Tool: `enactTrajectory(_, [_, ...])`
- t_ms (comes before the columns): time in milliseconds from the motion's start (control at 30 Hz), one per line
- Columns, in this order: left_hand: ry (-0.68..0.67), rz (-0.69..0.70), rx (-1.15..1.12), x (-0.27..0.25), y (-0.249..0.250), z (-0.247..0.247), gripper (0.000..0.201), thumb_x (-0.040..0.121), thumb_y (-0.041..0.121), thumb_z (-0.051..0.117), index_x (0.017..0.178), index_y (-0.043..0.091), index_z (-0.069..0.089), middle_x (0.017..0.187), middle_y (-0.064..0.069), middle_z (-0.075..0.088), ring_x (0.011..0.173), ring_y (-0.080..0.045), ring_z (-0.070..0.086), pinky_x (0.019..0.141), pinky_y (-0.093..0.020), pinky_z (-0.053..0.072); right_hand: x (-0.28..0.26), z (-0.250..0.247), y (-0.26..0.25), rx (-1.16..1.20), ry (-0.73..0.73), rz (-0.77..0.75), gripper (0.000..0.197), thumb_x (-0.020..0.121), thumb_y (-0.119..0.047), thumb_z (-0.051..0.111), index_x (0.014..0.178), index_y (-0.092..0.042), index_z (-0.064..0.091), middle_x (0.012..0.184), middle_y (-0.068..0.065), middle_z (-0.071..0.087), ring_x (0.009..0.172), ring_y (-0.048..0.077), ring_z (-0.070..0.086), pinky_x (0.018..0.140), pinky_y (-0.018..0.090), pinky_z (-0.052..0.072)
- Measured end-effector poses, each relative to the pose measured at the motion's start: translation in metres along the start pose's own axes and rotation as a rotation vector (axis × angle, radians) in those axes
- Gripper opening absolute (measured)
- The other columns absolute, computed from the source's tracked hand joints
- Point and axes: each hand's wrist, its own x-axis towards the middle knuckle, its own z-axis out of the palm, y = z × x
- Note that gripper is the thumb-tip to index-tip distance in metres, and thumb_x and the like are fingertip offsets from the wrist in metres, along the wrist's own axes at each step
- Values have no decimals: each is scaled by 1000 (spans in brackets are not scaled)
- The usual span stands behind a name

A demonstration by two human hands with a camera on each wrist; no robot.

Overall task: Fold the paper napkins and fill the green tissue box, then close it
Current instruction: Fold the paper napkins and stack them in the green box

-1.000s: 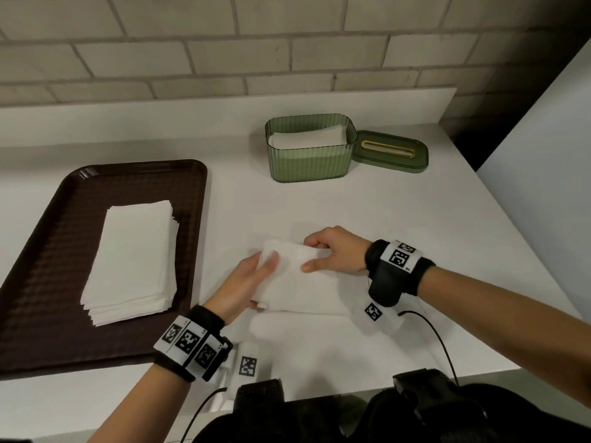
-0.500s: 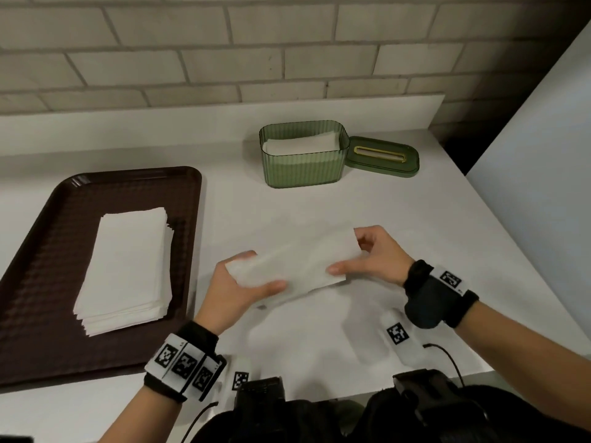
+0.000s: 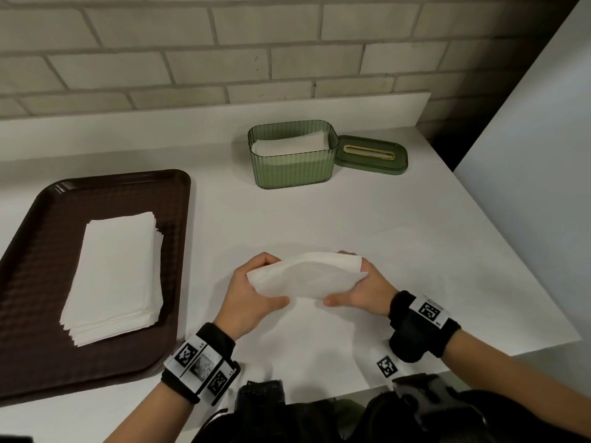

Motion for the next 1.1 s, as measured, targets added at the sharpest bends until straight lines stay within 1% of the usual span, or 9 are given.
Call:
enactTrajectory(167, [-52, 25, -16, 2, 15, 4, 39, 52, 1, 85, 78, -1, 56, 77, -3, 60, 67, -13, 52, 58, -28, 44, -4, 2, -22, 47, -133, -52, 44, 62, 5, 86, 94, -21, 68, 75, -15, 70, 70, 0, 63, 60, 19, 50])
enactTrajectory(267, [-88, 53, 26, 3, 20, -2, 35, 57, 3, 85, 74, 3, 54, 77, -3, 61, 67, -14, 53, 58, -26, 44, -6, -2, -22, 96, -43, -73, 58, 55, -13, 95, 106, -10, 68, 97, -1, 72, 88, 9, 67, 72, 25, 54])
enactTrajectory(333, [-113, 28, 142, 3, 16, -9, 33, 61, 8, 86, 76, 10, 57, 79, 1, 61, 68, -15, 55, 57, -27, 45, -9, -7, -19, 22, -28, -7, 72, 47, -28, 97, 110, -16, 66, 104, 1, 69, 97, 16, 67, 74, 31, 56])
enactTrajectory(433, [-173, -5, 328, -2, 6, -16, 29, 69, 10, 83, 86, 23, 64, 84, 9, 65, 77, -18, 63, 68, -25, 49, -20, -20, -14, -267, -139, -64, 60, 51, -23, 95, 101, -26, 63, 104, -5, 62, 98, 9, 60, 81, 24, 50])
enactTrajectory(567, [-169, -182, 101, -6, 9, -25, 40, 75, -1, 77, 111, 13, 67, 107, 0, 74, 100, -15, 70, 87, -30, 54, -30, -73, -13, -477, -161, -139, 62, 48, -34, 89, 103, -29, 62, 108, -9, 57, 104, 9, 52, 92, 19, 40])
enactTrajectory(700, [-188, -441, -209, -12, 11, -26, 40, 80, -8, 68, 116, 7, 65, 112, -8, 72, 104, -22, 69, 83, -28, 57, -40, -117, 1, -848, 302, 237, 61, 68, -55, 78, 118, -27, 56, 120, 0, 53, 117, 28, 44, 98, 41, 40])
enactTrajectory(833, [-202, -602, -289, -17, 5, -24, 41, 80, -5, 67, 117, 11, 64, 111, -8, 73, 97, -25, 71, 75, -42, 58, -48, -122, 16, -964, 299, 604, 89, 73, -72, 61, 134, -9, 44, 131, 12, 44, 121, 34, 40, 98, 45, 38])
enactTrajectory(967, [-202, -631, -369, -17, -1, -24, 51, 83, -12, 62, 127, 13, 55, 119, -11, 68, 104, -32, 68, 81, -53, 57, -47, -124, 23, -776, 279, 517, 67, 72, -58, 74, 116, -10, 60, 120, 11, 49, 114, 31, 48, 97, 41, 44])
enactTrajectory(1100, [-236, -676, -489, -19, 0, -22, 62, 85, -16, 55, 127, 30, 54, 133, -10, 56, 107, -47, 63, 82, -63, 52, -41, -121, 17, -499, 280, 330, 31, 66, -24, 88, 78, -16, 60, 91, 2, 62, 87, 22, 58, 67, 24, 42])
